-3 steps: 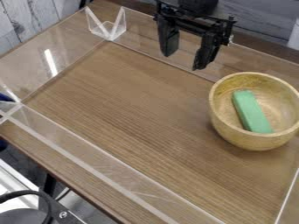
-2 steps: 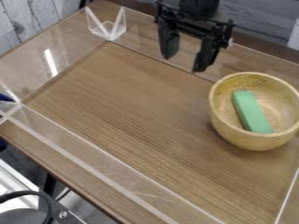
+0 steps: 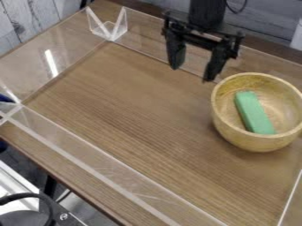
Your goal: Remove the green block from inside the brown bowl and put it on the table
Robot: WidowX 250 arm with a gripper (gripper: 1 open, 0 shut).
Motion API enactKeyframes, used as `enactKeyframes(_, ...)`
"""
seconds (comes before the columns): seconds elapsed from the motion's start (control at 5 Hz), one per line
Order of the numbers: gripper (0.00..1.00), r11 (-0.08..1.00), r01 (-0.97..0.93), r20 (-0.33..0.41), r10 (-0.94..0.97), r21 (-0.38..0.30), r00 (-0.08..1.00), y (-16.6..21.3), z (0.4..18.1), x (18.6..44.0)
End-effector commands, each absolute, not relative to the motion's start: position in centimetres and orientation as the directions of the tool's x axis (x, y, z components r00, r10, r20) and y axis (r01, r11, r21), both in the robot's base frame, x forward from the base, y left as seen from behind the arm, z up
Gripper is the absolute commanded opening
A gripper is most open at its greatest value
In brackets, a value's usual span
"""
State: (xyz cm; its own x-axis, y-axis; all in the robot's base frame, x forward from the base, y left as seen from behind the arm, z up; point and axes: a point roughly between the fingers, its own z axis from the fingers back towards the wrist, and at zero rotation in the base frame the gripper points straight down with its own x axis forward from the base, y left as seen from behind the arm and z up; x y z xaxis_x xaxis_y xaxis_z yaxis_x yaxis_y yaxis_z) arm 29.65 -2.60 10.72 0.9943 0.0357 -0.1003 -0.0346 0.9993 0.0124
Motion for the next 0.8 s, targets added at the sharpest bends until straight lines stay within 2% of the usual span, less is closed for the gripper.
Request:
enactKeyframes(0.0,1.0,0.996,-0.088,-0.067,0.088,0.008,0.994,-4.4,11.7,31.3)
enactKeyframes(0.2,1.0,0.992,-0.129,-0.087,0.13,0.011,0.988,-6.3,11.1,32.7)
enactKeyframes(0.6,1.0,0.981,-0.193,-0.067,0.192,-0.007,0.979,-6.8,8.4,32.2)
